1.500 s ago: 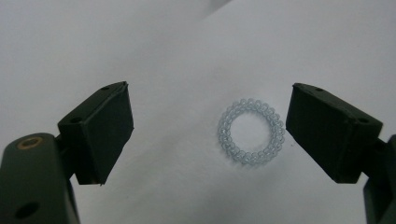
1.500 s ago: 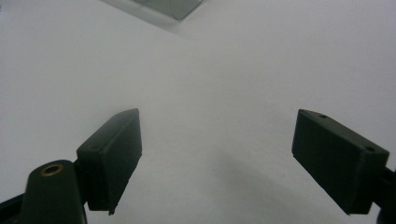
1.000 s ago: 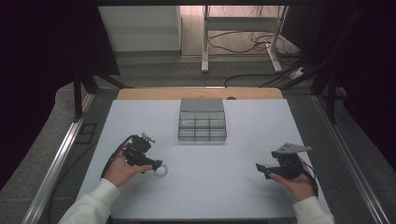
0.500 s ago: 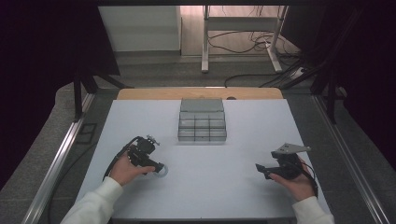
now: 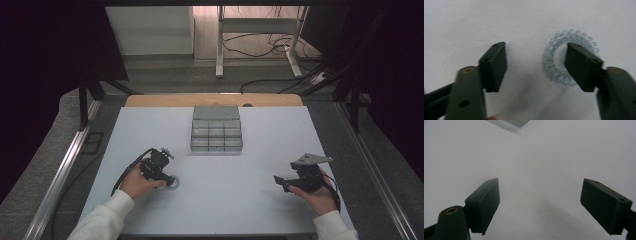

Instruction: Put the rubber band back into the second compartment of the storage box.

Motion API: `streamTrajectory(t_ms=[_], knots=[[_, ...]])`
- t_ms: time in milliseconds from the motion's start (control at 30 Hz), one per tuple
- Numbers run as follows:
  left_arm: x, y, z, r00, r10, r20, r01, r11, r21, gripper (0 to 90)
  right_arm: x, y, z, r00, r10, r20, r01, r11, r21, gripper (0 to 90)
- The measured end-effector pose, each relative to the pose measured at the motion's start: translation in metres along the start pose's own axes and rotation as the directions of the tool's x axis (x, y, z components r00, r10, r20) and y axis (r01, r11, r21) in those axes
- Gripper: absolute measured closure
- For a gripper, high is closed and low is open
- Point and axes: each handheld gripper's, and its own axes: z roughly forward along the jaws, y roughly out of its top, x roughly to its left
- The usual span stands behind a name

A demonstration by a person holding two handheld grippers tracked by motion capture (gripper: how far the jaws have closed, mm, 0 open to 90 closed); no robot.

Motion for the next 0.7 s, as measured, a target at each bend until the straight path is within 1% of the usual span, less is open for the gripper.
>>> streamTrajectory(t_ms=[33, 100, 233, 333, 400, 433, 467, 500, 600, 700], knots=[[-0.0001, -0.0001, -0.0003, 1.0, 0.002, 0.008, -0.002, 1.0, -0.001, 42.4, -0.0002, -0.0001, 0.0003, 1.0, 0.0, -0.001, 0.0, 1.0, -0.001, 16.9], [0.0002, -0.0004, -0.0009, 0.9998, 0.006, 0.018, -0.006, 1.0, -0.003, 46.4, 0.0, -0.0001, 0.0004, 1.0, 0.001, -0.001, -0.001, 1.0, 0.001, 16.9], [-0.0001, -0.0005, -0.0017, 0.9998, 0.005, 0.022, -0.005, 1.0, -0.004, 55.2, 0.0001, 0.0, 0.0003, 1.0, -0.002, 0.0, 0.002, 1.0, 0.002, 16.9], [-0.0011, -0.0003, -0.002, 0.9997, 0.013, 0.023, -0.013, 0.9999, -0.004, 61.6, 0.0, 0.0001, 0.0005, 1.0, -0.002, -0.001, 0.002, 1.0, 0.001, 17.0], [-0.0019, -0.0003, -0.0021, 0.9994, 0.015, 0.031, -0.015, 0.9999, -0.006, 66.1, 0.0001, 0.0001, 0.0006, 1.0, 0.0, 0.0, 0.0, 1.0, 0.002, 16.9], [-0.0023, -0.0002, -0.0021, 0.9993, 0.016, 0.033, -0.016, 0.9999, -0.007, 70.8, 0.0002, 0.0001, 0.0006, 1.0, -0.001, -0.001, 0.001, 1.0, 0.002, 17.0], [-0.0025, -0.0001, -0.0022, 0.9993, 0.017, 0.033, -0.017, 0.9998, -0.007, 70.8, 0.0002, 0.0001, 0.0006, 1.0, -0.001, -0.001, 0.001, 1.0, 0.002, 17.0], [-0.0025, -0.0001, -0.0022, 0.999, 0.019, 0.039, -0.019, 0.9998, -0.007, 75.9, 0.0001, 0.0002, 0.0004, 1.0, -0.001, -0.001, 0.001, 1.0, 0.001, 17.0], [-0.003, 0.0, -0.0024, 0.9987, 0.025, 0.045, -0.024, 0.9997, -0.008, 78.4, 0.0001, 0.0001, 0.0002, 1.0, 0.0, 0.0, 0.0, 1.0, 0.001, 17.0], [-0.0022, -0.0002, -0.0024, 0.9985, 0.02, 0.052, -0.02, 0.9997, -0.01, 79.8, 0.0, 0.0001, 0.0002, 1.0, -0.001, 0.0, 0.001, 1.0, 0.0, 17.0]])
